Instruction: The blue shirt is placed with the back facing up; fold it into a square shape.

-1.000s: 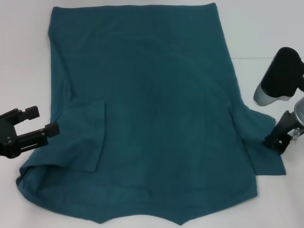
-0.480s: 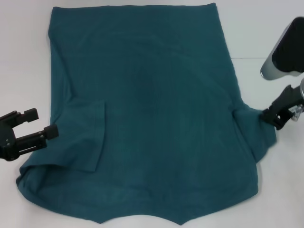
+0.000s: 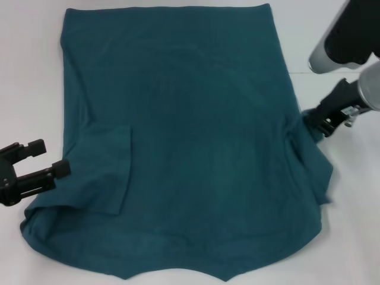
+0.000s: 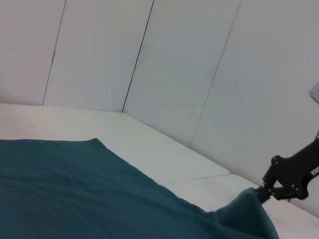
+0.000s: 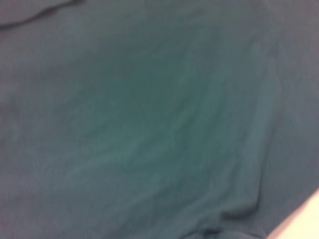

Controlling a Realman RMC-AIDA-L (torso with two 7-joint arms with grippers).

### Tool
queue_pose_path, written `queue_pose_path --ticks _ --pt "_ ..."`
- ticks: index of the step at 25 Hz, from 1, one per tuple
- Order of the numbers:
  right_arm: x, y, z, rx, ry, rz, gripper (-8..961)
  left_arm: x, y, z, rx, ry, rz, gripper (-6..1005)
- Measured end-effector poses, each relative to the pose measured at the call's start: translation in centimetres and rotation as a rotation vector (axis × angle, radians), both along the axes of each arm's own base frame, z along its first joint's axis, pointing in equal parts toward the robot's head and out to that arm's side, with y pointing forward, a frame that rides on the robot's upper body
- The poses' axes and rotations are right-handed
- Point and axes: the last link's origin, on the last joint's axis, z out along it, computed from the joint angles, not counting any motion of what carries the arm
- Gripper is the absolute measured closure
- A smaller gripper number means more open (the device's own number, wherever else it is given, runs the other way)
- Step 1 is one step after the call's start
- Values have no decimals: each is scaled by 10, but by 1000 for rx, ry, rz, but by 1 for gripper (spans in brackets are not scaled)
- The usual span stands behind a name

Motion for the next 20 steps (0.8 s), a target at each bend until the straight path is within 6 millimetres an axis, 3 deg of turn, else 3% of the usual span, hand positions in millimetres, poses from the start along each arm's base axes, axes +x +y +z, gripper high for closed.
queue_pose_path --ticks 10,15,20 --pt "-32 0 -26 -80 36 90 813 -2 -3 1 0 0 9 125" --pt "-28 0 -48 -140 11 71 795 -2 -3 1 -1 3 9 126" --pt "-24 3 -57 -147 26 45 777 -3 -3 1 0 5 11 125"
